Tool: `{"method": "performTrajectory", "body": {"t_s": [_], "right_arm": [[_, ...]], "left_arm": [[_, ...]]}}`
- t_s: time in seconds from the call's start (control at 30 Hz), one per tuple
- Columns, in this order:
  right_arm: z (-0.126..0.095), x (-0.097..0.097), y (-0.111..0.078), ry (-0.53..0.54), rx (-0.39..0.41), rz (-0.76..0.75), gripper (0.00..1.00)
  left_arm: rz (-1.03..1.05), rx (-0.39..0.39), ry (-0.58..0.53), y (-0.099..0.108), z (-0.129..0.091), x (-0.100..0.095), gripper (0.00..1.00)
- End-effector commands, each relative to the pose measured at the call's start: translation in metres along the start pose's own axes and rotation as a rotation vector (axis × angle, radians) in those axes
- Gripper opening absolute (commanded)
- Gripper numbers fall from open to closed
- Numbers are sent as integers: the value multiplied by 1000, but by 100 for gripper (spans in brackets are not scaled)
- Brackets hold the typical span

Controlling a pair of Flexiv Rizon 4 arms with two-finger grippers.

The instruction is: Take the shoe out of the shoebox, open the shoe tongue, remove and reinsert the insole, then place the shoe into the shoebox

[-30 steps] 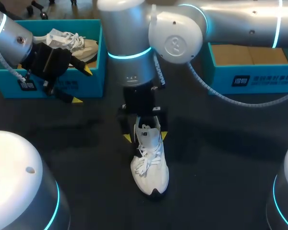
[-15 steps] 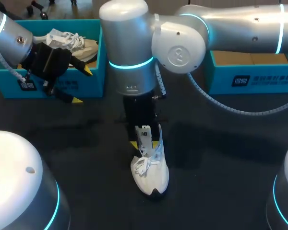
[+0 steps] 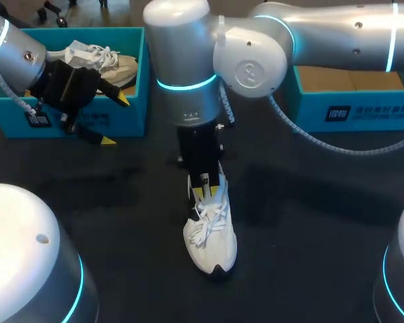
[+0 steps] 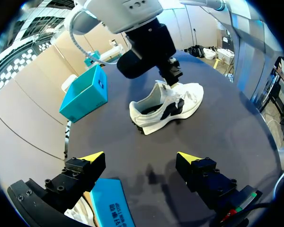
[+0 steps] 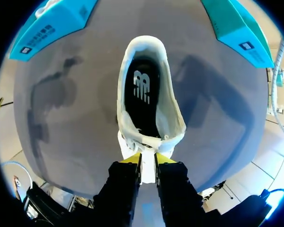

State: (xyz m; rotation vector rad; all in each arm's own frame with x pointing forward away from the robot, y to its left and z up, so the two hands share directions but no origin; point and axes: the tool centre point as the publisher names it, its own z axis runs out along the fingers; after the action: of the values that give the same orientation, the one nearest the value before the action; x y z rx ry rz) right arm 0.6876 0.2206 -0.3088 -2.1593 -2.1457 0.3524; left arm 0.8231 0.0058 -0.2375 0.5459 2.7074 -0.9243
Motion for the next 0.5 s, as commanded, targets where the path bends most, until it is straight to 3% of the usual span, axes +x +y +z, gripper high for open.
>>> {"method": "performTrajectory", "body": {"t_s": [0.03,0.2,0.5], "right_arm": [[-7,-2,-1,-16,6,4,21],[-13,-8,-3,-26,-5,15,24],[9,-10,25,22,-28,-37,19]], "left_arm": [[0,-3,1,0,0,0,100],[0,-3,1,0,0,0,100],[0,-3,1,0,0,0,100]]}}
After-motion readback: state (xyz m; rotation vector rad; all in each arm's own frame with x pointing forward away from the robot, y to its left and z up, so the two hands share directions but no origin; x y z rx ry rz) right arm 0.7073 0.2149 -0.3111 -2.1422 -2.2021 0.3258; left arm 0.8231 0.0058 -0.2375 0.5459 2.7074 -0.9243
